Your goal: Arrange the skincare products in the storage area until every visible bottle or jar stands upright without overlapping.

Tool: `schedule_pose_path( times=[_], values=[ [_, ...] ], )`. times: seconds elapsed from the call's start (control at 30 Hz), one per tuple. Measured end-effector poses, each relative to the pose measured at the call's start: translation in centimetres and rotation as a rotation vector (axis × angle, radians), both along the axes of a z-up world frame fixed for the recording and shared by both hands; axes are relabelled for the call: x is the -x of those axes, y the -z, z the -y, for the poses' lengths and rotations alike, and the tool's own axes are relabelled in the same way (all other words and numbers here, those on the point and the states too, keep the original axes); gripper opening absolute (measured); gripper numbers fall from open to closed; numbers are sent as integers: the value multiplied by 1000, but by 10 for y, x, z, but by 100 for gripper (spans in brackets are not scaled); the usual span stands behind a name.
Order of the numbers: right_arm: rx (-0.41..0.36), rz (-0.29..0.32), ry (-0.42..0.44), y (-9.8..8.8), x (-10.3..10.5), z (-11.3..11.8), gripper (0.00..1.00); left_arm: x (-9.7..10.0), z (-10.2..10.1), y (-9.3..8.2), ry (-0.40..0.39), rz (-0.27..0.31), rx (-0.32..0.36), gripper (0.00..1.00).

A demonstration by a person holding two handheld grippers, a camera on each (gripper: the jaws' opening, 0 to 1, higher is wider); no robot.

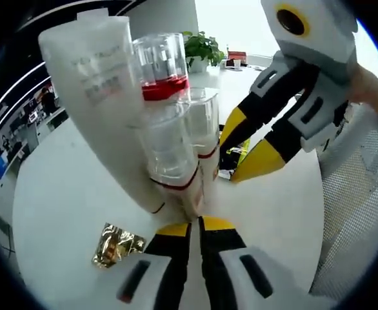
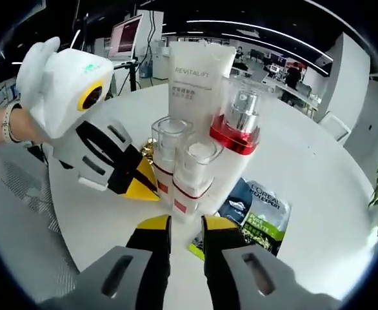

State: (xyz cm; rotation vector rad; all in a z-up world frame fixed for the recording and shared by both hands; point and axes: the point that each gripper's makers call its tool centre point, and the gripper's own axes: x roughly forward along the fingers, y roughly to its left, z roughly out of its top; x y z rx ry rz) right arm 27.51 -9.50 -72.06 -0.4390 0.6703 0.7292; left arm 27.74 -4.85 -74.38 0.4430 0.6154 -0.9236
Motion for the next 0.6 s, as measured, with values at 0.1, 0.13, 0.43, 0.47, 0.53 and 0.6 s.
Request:
schedule_pose_path(
  times=[0.1, 0.13, 0.43, 0.47, 0.53, 0.6],
  values=[
    [-4, -17, 1, 4, 0, -2, 18, 1, 0, 1, -3, -3, 1, 6],
    [-4, -20, 1, 5, 0, -2, 18, 1, 1, 1, -4, -4, 2, 6],
    [-14, -25, 19, 9, -5, -2, 17, 0, -1, 2, -7, 4, -5, 9],
    [-26, -28, 23, 9, -6, -3, 17, 0, 0, 1, -6, 5, -1, 9],
    [-44, -31, 35, 9, -8, -2, 17, 0, 0, 1, -4, 6, 2, 10],
    [-47, -34, 40, 9, -8, -2, 17, 0, 1, 1, -2, 8, 1, 9]
  ],
)
